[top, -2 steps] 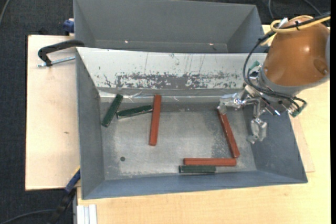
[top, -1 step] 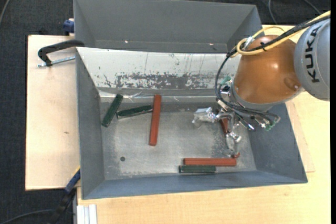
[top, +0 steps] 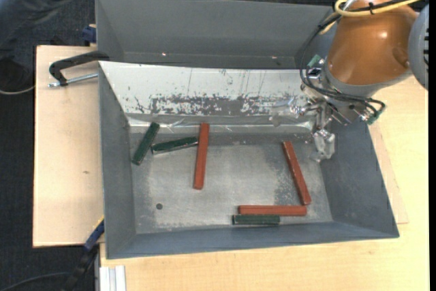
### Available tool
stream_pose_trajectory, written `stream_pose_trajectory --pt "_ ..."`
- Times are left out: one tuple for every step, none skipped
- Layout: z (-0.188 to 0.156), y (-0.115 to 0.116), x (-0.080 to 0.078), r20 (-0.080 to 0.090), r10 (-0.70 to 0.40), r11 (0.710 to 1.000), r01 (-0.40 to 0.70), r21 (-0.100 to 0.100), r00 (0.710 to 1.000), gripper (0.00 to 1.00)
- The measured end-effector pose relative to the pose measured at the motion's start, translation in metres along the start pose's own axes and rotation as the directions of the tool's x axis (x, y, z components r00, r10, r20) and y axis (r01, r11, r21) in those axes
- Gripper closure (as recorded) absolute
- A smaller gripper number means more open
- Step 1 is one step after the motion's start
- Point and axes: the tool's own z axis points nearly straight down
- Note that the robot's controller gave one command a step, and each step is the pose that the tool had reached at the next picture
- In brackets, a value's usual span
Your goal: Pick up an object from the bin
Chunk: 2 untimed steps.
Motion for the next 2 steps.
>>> stream_pose_trajectory --pt "0.078 -0.032 0.02 -0.003 -0.542 0.841 0.542 -0.018 0.841 0.0" --pt "0.106 -0.018 0.001 0.002 -0.689 0.724 0.689 -0.019 0.725 0.0"
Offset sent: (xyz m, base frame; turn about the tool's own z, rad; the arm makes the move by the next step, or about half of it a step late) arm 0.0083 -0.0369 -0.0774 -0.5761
